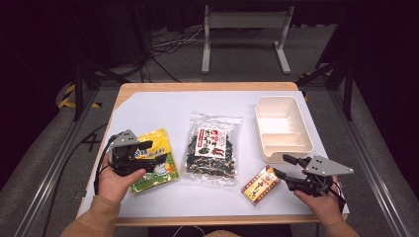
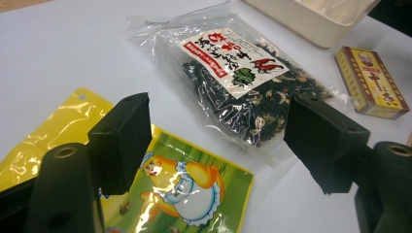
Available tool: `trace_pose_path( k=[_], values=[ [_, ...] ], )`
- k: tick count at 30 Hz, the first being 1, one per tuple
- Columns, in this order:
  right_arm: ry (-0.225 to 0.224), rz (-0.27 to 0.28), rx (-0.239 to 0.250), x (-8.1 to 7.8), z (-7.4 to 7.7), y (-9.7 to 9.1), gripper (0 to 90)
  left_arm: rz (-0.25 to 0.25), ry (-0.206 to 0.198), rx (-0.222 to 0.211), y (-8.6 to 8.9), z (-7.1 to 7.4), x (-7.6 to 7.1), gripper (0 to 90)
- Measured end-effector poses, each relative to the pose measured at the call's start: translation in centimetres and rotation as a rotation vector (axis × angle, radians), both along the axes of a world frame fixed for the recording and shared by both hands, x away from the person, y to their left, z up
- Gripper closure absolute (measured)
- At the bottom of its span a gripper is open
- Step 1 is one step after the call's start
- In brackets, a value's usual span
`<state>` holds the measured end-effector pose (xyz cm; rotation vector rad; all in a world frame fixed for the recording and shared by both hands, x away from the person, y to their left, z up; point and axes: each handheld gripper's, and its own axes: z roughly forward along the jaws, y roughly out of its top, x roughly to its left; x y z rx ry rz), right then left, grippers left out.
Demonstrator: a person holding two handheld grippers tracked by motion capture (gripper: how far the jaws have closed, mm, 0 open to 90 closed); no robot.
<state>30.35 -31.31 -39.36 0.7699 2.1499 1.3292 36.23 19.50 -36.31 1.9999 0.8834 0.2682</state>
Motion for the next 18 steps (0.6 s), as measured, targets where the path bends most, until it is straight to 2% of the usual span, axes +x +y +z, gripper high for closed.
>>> trace_pose_path(
  k=[2,4,9,12,13,14,17,18],
  values=[
    [0.0,0.008,-0.006,0.0,-0.1,0.3,41.7,-0.007,0.011,0.037,-0.8,0.3,0.9,23.0],
    [0.005,0.011,-0.007,0.0,-0.2,0.4,41.5,-0.004,0.023,0.045,-1.4,0.5,1.5,20.6],
    [0.005,0.017,-0.011,-0.3,-0.1,0.4,42.0,-0.004,0.06,-0.012,-2.3,0.5,3.4,17.8],
    [0.003,0.014,-0.005,-0.3,-0.1,0.2,41.6,-0.003,0.075,-0.017,-2.7,0.3,4.1,17.7],
    [0.003,0.011,-0.005,-0.3,-0.1,0.1,41.5,-0.005,0.097,-0.019,-3.1,0.1,4.6,17.7],
    [0.003,0.011,-0.005,-0.3,-0.1,0.1,41.5,-0.005,0.097,-0.019,-3.1,0.1,4.6,17.4],
    [0.006,0.01,-0.007,-0.3,-0.1,0.2,41.4,-0.01,0.138,-0.018,-3.8,-0.2,5.7,17.4],
    [0.006,0.011,-0.008,-0.3,-0.1,0.2,41.4,-0.01,0.138,-0.018,-3.8,-0.2,5.7,17.7]
  ],
)
